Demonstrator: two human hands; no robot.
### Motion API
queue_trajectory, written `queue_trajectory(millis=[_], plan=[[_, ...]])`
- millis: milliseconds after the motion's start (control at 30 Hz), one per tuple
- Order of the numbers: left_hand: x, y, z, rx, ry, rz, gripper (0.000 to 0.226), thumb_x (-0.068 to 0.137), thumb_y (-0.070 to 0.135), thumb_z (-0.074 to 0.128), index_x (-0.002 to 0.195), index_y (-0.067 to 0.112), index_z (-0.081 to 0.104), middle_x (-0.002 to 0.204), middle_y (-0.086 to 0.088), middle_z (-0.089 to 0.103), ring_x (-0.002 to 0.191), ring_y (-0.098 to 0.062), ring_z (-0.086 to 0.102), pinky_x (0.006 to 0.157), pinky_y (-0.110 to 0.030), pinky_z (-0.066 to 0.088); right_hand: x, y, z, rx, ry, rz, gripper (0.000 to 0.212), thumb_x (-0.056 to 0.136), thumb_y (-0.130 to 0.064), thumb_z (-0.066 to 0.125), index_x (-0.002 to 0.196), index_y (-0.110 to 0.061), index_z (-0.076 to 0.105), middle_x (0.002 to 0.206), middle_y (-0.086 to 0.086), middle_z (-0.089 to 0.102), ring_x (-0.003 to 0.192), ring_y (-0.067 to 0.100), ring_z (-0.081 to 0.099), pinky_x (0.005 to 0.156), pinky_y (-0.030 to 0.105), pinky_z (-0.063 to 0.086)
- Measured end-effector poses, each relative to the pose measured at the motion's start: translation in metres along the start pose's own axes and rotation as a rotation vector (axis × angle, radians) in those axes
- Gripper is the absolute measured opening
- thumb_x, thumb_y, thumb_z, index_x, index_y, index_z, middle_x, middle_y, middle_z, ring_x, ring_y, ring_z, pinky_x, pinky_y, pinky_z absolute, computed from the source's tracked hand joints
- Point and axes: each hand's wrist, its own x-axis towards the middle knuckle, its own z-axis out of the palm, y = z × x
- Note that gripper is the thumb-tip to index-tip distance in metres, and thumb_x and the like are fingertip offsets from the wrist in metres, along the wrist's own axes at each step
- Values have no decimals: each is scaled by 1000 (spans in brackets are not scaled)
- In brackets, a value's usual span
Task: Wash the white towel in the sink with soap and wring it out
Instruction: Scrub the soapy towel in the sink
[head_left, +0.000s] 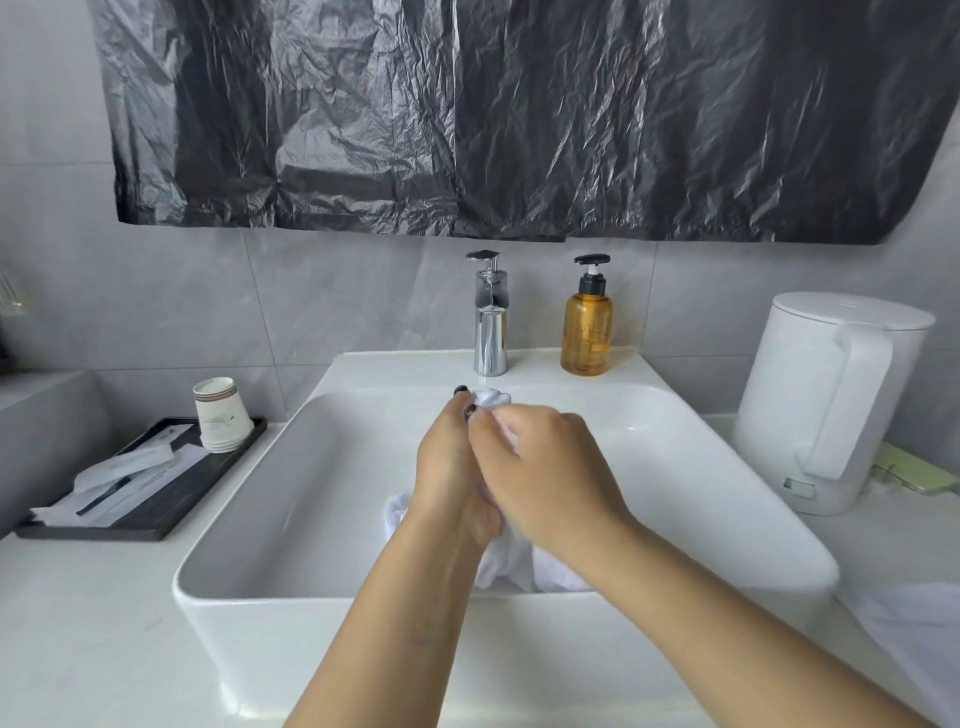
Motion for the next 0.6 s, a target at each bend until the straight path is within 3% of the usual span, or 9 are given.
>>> queue_trajectory(millis=[133, 233, 333, 400, 500, 600], plan=[[-12, -17, 8, 41, -27, -41, 35, 101, 30, 46, 72, 13, 59, 63, -4, 54, 62, -16, 60, 64, -26, 48, 34, 22, -2, 45, -29, 175, 50, 97, -37, 44, 52, -16, 42, 57, 3, 52, 63, 26, 51, 61, 36, 44], [-14, -30, 2, 5, -3, -101, 39, 101, 30, 42, 68, 15, 57, 54, -1, 52, 50, -13, 59, 53, -21, 47, 33, 33, 8, 26, -119, 264, 45, 95, -36, 43, 56, -14, 48, 69, 9, 63, 75, 31, 59, 70, 37, 49], [-13, -31, -7, -103, 2, -103, 54, 100, 34, 45, 53, 17, 65, 54, -2, 58, 56, -19, 63, 66, -29, 48, 4, 23, 13, -103, -161, 176, 41, 96, -39, 41, 61, -16, 43, 65, 2, 54, 73, 29, 54, 61, 34, 39], [-14, -31, -9, -91, -34, -95, 60, 102, 34, 39, 47, 20, 59, 53, 0, 52, 52, -16, 57, 62, -30, 42, -9, 14, 10, -172, -141, 79, 42, 97, -41, 39, 62, -19, 37, 63, -2, 48, 70, 27, 49, 58, 33, 34], [-16, -34, -6, -79, -20, -100, 46, 103, 37, 40, 64, 18, 54, 55, 0, 52, 52, -15, 59, 55, -24, 46, -3, 14, 10, -207, -126, 43, 44, 98, -42, 39, 60, -19, 37, 64, -2, 49, 70, 27, 49, 58, 33, 33], [-18, -31, -1, -44, -62, -127, 39, 101, 32, 42, 72, 13, 61, 60, -4, 60, 56, -18, 65, 61, -27, 49, 19, 30, 16, -100, -119, 155, 48, 96, -36, 42, 54, -16, 37, 62, 2, 52, 68, 30, 48, 59, 34, 37]])
